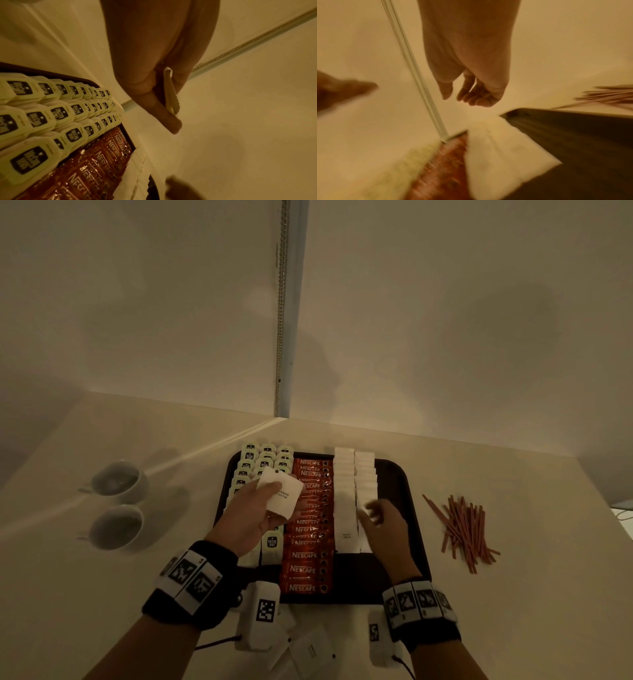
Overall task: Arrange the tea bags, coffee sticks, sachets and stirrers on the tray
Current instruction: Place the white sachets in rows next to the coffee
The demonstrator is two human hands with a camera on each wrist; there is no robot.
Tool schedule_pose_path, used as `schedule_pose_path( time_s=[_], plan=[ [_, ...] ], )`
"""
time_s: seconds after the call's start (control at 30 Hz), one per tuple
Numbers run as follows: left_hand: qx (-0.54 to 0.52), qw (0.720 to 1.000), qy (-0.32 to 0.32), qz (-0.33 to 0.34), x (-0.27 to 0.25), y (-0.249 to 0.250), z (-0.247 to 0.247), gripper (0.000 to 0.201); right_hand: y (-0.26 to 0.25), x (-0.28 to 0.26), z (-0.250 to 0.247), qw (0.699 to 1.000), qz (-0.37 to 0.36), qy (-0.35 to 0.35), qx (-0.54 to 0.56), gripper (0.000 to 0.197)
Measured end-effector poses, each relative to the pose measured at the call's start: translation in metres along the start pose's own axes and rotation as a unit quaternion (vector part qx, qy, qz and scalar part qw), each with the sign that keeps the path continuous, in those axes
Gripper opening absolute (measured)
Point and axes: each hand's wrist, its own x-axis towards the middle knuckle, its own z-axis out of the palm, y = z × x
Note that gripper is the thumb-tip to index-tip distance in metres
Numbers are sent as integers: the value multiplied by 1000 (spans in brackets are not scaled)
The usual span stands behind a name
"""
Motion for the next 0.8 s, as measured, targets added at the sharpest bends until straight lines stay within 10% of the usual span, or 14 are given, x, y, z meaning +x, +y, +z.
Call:
schedule_pose_path(
  time_s=[0.23,0.6,0.8],
  plan=[
    [163,983,68,50,3,-6,11,19,-93,-8,4,971,-114,-154,140,18],
    [147,972,97,157,0,-4,8,14,-89,-15,7,852,72,-238,461,14],
    [205,948,129,209,2,2,13,9,-91,-17,5,909,17,-216,357,29]
  ],
)
